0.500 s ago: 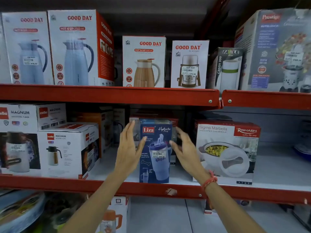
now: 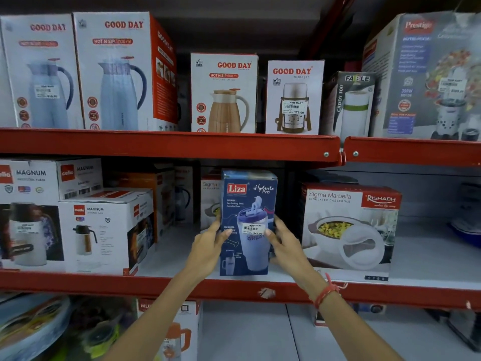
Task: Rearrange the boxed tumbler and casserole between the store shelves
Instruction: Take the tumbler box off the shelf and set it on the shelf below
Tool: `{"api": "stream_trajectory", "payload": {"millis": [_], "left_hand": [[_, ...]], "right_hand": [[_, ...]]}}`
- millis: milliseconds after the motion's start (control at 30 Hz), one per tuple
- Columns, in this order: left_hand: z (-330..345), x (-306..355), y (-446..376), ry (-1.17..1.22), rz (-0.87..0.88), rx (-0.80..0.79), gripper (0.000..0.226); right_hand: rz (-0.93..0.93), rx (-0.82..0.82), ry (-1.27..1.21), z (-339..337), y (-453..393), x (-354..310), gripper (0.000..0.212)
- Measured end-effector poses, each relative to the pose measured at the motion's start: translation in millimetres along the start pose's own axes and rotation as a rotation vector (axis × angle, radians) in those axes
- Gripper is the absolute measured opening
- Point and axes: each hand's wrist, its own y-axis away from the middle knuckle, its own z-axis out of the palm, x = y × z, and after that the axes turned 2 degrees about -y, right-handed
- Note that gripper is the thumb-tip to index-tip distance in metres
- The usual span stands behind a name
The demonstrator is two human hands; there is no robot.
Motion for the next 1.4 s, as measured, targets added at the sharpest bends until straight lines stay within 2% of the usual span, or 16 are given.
{"api": "stream_trajectory", "payload": {"millis": [400, 633, 867, 1000, 1133, 1400], "left_hand": [[13.9, 23.1, 47.2, 0.178, 0.100, -0.047, 0.043], [26.2, 32.2, 85.8, 0.298, 0.091, -0.127, 0.054], [50.2, 34.0, 117.2, 0.348, 0.068, -0.091, 0.059], [60.3, 23.5, 133.9, 0.408, 0.030, -0.125, 0.058], [77.2, 3.3, 150.1, 0.430, -0.047, -0.178, 0.054], [119.9, -46.2, 180.2, 0.191, -0.285, -0.252, 0.047]], "right_hand": [[-0.100, 0.027, -0.044, -39.2, 54.4, -0.1, 0.047], [-0.156, 0.072, -0.031, -60.2, 102.0, 8.3, 0.046], [-0.134, 0.108, -0.080, -71.5, 139.5, 22.8, 0.049], [-0.088, 0.085, -0.164, -76.0, 159.1, 36.8, 0.049], [-0.005, 0.074, -0.134, -73.9, 174.2, 69.6, 0.049], [0.181, 0.035, -0.033, -60.0, 213.0, 151.7, 0.047]]}}
